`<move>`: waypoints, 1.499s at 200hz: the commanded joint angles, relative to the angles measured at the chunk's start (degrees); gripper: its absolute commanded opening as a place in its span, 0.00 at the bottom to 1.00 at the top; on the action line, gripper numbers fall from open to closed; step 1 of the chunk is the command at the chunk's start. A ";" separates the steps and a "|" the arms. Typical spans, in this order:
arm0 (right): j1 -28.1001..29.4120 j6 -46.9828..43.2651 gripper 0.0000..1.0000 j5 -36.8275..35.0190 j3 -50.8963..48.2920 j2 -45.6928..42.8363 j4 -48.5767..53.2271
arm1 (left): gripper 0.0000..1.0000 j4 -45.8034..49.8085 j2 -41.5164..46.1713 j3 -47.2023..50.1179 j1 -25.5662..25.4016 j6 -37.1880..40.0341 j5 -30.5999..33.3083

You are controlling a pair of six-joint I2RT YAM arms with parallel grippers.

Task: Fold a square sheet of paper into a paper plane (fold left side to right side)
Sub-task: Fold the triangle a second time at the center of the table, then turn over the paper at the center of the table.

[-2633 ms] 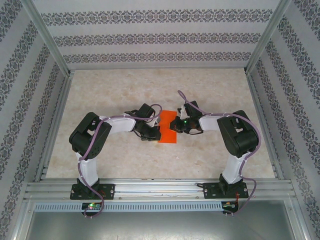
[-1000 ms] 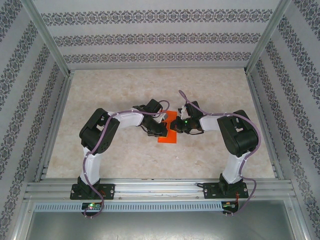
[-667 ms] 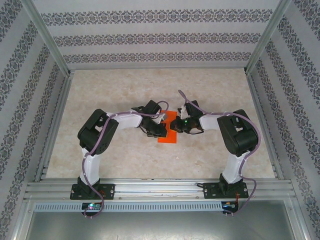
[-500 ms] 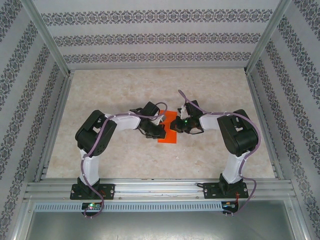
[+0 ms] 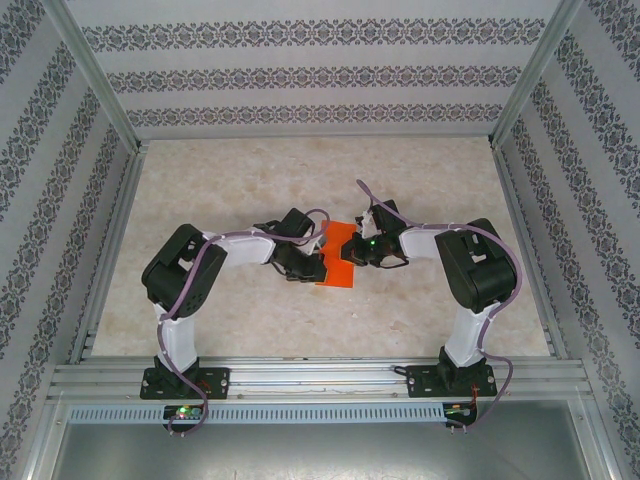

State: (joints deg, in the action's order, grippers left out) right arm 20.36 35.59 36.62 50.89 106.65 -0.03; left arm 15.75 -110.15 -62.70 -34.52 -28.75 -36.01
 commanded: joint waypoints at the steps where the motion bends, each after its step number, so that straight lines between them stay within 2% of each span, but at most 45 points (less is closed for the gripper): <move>1: -1.81 -2.17 0.00 -9.11 -2.03 2.88 8.85 | 0.04 7.83 0.09 3.43 0.76 -0.47 2.78; 90: -1.88 -2.28 0.00 -8.42 -1.68 2.82 8.85 | 0.04 5.88 1.74 6.48 1.31 -1.57 2.53; 142: -1.83 -1.00 0.00 -4.70 -0.10 0.16 7.68 | 0.04 2.16 5.68 8.69 2.77 -1.75 -0.08; 163: -1.74 0.38 0.00 -2.26 1.32 -2.34 6.19 | 0.11 -0.33 8.44 9.25 3.55 -2.10 -1.74; 185: -1.73 0.68 0.15 -1.28 2.62 -5.69 5.14 | 0.20 -2.89 10.70 9.40 4.88 -2.92 -2.46; 212: -2.24 -1.12 0.41 -3.95 2.53 -10.23 5.64 | 0.30 -6.14 11.50 9.13 6.89 -3.83 -3.38; 236: -3.52 -1.85 0.58 -6.57 -0.49 -13.89 4.18 | 0.39 -8.75 9.90 7.61 7.97 -3.62 -4.87; 260: -4.61 -1.16 0.74 -6.28 -4.25 -16.08 1.27 | 0.43 -11.02 6.83 4.16 7.98 -3.15 -6.95; 276: -4.71 -0.89 0.82 -5.79 -6.29 -16.73 -0.06 | 0.44 -12.80 4.55 2.11 7.94 -3.15 -9.01; 300: -4.75 -0.62 0.85 -5.33 -8.40 -17.05 -1.14 | 0.44 -12.89 1.45 -0.84 7.78 -2.37 -10.35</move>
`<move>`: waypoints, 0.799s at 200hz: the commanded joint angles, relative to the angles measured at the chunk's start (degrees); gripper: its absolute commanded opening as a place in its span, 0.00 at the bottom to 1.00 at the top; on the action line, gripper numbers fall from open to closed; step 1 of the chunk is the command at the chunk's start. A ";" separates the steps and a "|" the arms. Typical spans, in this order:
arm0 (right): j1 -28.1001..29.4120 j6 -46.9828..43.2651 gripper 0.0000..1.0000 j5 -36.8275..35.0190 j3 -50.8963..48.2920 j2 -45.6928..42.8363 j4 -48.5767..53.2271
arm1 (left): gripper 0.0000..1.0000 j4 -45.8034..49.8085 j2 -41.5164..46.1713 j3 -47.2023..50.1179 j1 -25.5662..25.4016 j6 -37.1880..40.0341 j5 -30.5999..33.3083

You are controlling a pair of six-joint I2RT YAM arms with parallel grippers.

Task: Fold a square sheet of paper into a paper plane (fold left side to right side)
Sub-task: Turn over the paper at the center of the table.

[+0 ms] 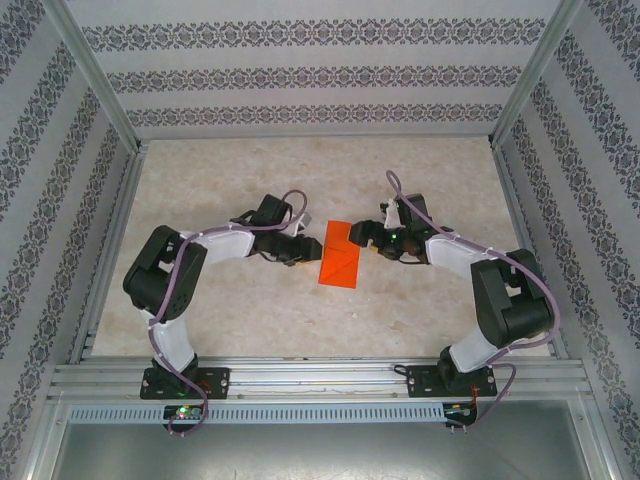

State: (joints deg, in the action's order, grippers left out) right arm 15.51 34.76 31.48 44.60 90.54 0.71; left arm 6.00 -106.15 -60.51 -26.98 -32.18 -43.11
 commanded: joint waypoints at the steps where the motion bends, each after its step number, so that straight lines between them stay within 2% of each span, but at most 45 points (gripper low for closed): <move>1: 0.08 0.21 0.85 -0.20 -2.17 -0.96 -1.91 | 0.45 -3.12 -2.69 -3.12 0.25 1.07 -3.31; 35: 0.05 0.39 0.85 0.58 -3.85 -1.11 -2.86 | 0.39 -3.35 -6.62 -5.94 -0.09 1.31 -4.78; 82: 0.07 0.07 0.84 1.83 -5.02 -1.25 -3.65 | 0.17 -5.83 -9.30 -7.30 -0.70 0.42 -5.50; 106: 0.05 0.43 0.77 2.88 -5.64 -1.50 -4.71 | 0.07 -7.69 -7.44 -5.61 -0.73 0.12 -3.75; 137: 0.22 3.09 0.66 5.26 -6.87 -1.12 -9.50 | 0.05 -11.28 -3.75 -1.75 -0.74 -1.57 -1.07; 160: 1.51 4.75 0.62 6.04 -6.91 -0.01 -12.58 | 0.04 -14.30 -2.06 0.86 -0.77 -3.49 0.42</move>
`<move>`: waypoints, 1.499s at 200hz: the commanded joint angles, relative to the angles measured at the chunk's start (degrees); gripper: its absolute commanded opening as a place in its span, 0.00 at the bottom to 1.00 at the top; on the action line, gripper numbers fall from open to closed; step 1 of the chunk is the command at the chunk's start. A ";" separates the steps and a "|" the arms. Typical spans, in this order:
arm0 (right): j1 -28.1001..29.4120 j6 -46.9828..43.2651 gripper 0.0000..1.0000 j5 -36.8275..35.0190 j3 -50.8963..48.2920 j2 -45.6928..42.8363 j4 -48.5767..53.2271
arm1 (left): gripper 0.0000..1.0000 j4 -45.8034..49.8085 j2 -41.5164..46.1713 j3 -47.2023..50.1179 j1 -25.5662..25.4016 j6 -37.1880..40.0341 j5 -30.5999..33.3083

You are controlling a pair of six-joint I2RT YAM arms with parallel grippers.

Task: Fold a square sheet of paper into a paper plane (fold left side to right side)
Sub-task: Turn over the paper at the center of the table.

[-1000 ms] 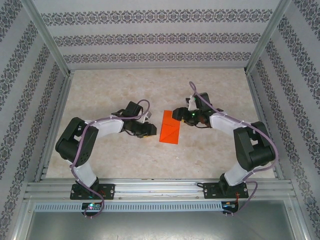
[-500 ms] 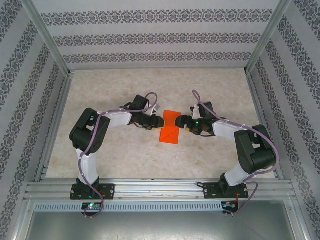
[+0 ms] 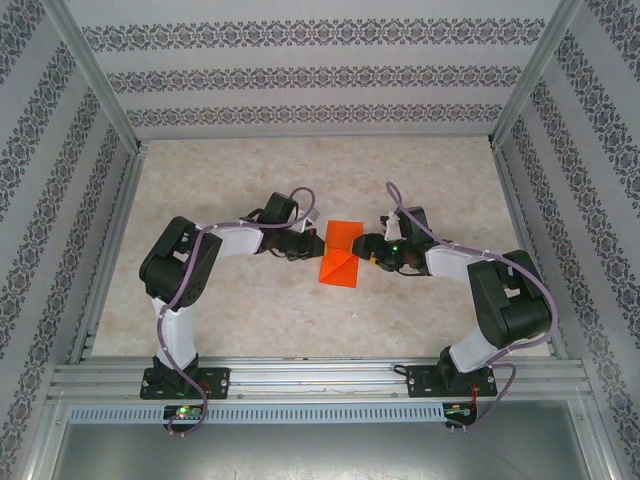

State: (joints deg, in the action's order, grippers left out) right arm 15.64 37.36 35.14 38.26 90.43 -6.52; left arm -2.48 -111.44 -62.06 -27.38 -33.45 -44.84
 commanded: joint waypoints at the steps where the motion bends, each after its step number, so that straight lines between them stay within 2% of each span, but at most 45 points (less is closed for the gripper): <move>1: 1.44 2.21 0.62 2.39 -0.52 0.19 -5.43 | 0.04 -5.89 3.33 2.53 -0.39 -2.27 2.23; 30: 3.37 3.56 0.60 2.14 0.65 2.51 -7.80 | 0.05 -8.53 4.22 4.55 -0.28 -3.90 3.00; 79: 5.93 4.36 0.56 1.73 4.22 7.13 -9.34 | 0.05 -7.39 4.18 4.32 -0.32 -3.24 3.53; 129: 7.04 4.72 0.41 2.04 5.95 9.61 -9.74 | 0.07 -6.50 4.32 4.05 -0.31 -2.76 4.23; 163: 7.04 4.85 0.17 1.81 5.94 9.26 -9.65 | 0.21 -5.31 6.10 4.27 -0.14 -2.08 6.46; 193: 6.69 4.49 0.04 2.02 6.54 7.83 -9.18 | 0.32 -5.00 10.19 5.93 1.07 -2.14 9.66; 256: 4.26 1.20 0.00 3.72 9.05 0.04 -9.18 | 0.54 -5.26 26.34 12.49 5.93 -2.15 17.05; 283: 2.94 -0.18 0.00 5.95 10.23 -4.76 -11.67 | 0.70 -6.21 33.75 14.24 8.26 -2.61 16.44; 300: 2.06 0.09 0.00 7.32 10.52 -8.01 -14.88 | 0.82 -9.03 37.55 15.06 9.74 -3.96 13.13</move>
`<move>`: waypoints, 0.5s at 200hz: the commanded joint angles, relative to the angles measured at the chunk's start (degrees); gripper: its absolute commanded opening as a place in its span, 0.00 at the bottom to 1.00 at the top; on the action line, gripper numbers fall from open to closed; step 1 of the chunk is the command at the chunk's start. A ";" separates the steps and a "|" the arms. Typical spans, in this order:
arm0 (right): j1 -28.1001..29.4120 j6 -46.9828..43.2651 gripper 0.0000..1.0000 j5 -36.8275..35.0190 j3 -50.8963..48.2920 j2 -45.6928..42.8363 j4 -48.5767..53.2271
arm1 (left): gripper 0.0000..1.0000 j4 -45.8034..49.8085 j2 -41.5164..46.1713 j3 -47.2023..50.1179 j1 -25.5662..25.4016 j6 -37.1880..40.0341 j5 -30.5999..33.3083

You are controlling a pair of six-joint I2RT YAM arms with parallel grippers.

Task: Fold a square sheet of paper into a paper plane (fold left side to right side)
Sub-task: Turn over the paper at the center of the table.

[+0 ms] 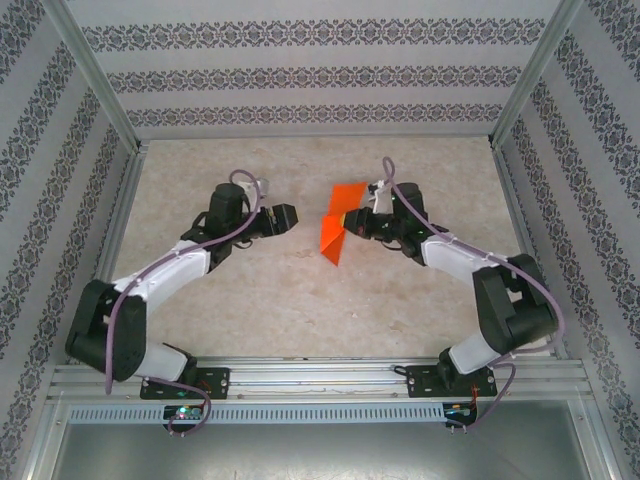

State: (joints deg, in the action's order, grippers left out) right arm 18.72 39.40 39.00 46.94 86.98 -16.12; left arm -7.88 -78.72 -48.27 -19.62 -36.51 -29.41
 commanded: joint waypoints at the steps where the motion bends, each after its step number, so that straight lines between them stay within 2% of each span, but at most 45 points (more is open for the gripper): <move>1: -1.08 -1.86 0.00 3.54 1.84 -4.73 -5.66 | 0.84 -3.90 5.04 1.35 2.10 -1.00 -2.62; 18: -1.90 0.03 0.00 5.00 1.50 -7.53 -11.66 | 0.96 -11.13 7.58 2.69 3.85 -4.55 -8.65; 30: -2.35 1.97 0.00 6.30 1.48 -8.87 -16.13 | 0.99 -18.35 8.14 3.33 4.70 -8.28 -13.89; 52: -2.37 6.27 0.00 8.79 2.40 -9.66 -23.74 | 0.99 -27.15 7.09 1.60 4.72 -13.99 -21.91; 73: -1.78 11.22 0.00 11.03 3.19 -9.14 -31.59 | 0.98 -35.78 5.73 1.32 4.35 -19.29 -25.54; 100: 0.00 13.18 0.00 11.37 4.41 -8.64 -34.31 | 0.97 -36.27 4.29 -0.05 2.44 -19.13 -27.19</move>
State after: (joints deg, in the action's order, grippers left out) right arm 17.12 48.82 47.53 48.86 78.17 -41.60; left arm -36.05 -73.23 -46.11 -15.53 -52.27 -51.13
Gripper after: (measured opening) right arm 0.046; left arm 0.976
